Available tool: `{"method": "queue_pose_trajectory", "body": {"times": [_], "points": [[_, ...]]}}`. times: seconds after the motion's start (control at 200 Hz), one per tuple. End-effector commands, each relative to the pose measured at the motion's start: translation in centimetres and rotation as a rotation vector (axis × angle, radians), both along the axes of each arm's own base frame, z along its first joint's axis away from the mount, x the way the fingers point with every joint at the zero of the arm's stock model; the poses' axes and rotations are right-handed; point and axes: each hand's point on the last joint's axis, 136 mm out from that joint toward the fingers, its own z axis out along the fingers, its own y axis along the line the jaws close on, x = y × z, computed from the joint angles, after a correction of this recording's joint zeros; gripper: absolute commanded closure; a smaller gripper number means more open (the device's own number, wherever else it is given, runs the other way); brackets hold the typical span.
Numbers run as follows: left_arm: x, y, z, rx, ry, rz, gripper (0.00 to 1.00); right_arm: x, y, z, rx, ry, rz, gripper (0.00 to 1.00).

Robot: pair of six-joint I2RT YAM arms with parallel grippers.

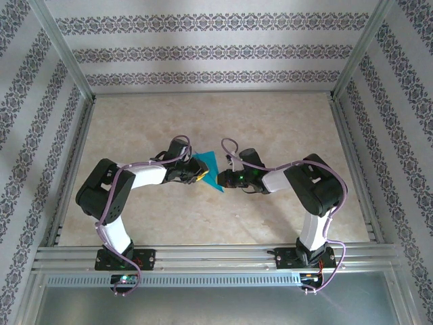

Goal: Fold a paper plane with a square sheet of paper (pick it up from the middle)
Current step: Fourth fold the wing at the center of the table.

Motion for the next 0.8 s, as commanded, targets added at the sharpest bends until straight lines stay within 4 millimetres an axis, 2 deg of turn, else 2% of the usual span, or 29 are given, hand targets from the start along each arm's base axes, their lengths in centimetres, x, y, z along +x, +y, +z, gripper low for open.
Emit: {"method": "queue_pose_trajectory", "body": {"times": [0.0, 0.165, 0.435, 0.799], "points": [[1.0, -1.6, 1.4, -0.039, -0.059, -0.040, 0.75, -0.1, -0.2, -0.3, 0.048, 0.045, -0.007, 0.94], [1.1, -1.9, 1.1, -0.036, -0.054, -0.046, 0.75, -0.2, -0.3, -0.6, 0.057, 0.066, -0.010, 0.93], [0.3, -1.6, -0.6, 0.017, 0.004, -0.066, 0.73, -0.2, -0.6, -1.3, 0.040, 0.086, -0.016, 0.82], [-0.6, -0.6, -1.8, 0.112, 0.061, -0.076, 0.71, -0.4, -1.0, -2.3, 0.030, 0.134, -0.036, 0.87]]}}
